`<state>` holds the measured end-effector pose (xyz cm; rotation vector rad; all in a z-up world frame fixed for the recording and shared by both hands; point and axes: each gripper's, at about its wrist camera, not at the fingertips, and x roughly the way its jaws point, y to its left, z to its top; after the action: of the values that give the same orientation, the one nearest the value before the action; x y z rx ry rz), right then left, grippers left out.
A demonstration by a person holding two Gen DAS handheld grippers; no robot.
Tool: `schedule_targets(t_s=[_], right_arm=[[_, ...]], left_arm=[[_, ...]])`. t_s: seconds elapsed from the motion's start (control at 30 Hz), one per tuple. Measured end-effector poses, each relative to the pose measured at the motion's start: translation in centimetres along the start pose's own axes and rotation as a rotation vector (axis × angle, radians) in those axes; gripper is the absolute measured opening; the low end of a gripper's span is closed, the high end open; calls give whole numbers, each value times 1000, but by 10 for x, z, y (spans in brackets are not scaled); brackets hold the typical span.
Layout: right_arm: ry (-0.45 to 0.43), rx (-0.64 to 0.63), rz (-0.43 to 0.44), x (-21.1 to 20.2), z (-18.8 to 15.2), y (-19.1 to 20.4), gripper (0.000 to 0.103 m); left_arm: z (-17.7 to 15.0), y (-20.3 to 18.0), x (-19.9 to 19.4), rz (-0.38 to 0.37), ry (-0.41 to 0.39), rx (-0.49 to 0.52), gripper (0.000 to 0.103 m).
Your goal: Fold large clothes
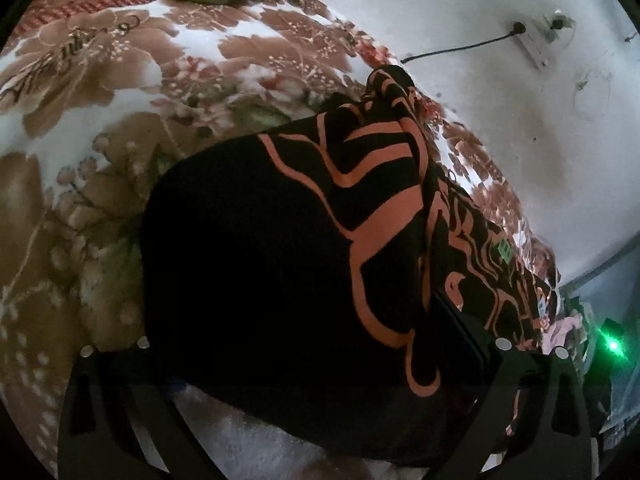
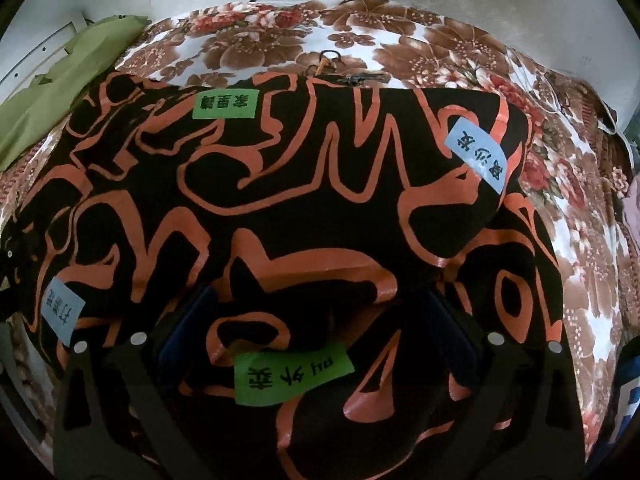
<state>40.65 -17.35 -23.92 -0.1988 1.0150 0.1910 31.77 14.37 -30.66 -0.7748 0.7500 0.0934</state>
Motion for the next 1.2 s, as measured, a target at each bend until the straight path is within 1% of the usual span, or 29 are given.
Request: schedule_targets(t_s=[0.07,0.1,0.17,0.2,0.23,0.27,0.3,0.37,0.43,0.5,0.53,0.57,0.6,0.63,0.73,0.83,0.9,1.0,1.03,1.2], right_arm=[[-4,0,-4,0,-2,1,98],[-4,3,-6,0,-3,1,98],[-3,15,-6,1,-4,0,98],[-1,22,-7,2,-5,0,98],[0,26,-8,2,-5,0,98],[0,31,-10,2,-5,0,98],[0,35,-12,2,-6,0,98],[2,44,-15,2,-6,0,98],[5,49,-22,0,-6,1,98],[-12,43,-53,-13,-3,5,98],[-36,39,-64,-22,-1,6,98],[-93,35,-63,-42,1,10,98],[-125,29,-64,-54,1,14,98],[-133,12,-70,-60,1,19,98],[-90,-36,-116,-49,-8,35,98],[-84,-2,-136,-33,-24,37,98],[-70,17,-125,-26,-26,36,98],[-80,0,-130,-24,-28,39,98],[-83,5,-125,-24,-29,39,98],[-68,78,-33,-30,-33,18,98]], left_arm=[[4,-3,10,-5,-4,-37,99],[10,-7,17,-25,-8,-48,99],[17,-14,24,-45,-15,-39,98],[22,-18,28,-80,-21,-32,94],[24,-21,30,-91,-13,-23,83],[25,-24,31,-89,-8,-8,74],[26,-27,31,-88,-6,7,60],[26,-32,29,-100,5,32,48],[28,-33,26,-106,19,38,41],[30,-35,23,-100,26,48,38],[31,-37,20,-93,26,57,38],[32,-42,16,-83,22,75,38],[31,-45,13,-74,16,93,37],[31,-53,8,-60,4,132,37],[29,-77,-8,-37,-34,218,36],[28,-100,-20,-26,-54,281,35],[26,-126,-29,-9,-69,366,35],[20,-165,-39,-12,-95,487,34],[14,-183,-43,-13,-108,546,34],[-22,-252,-45,1,-142,798,34]])
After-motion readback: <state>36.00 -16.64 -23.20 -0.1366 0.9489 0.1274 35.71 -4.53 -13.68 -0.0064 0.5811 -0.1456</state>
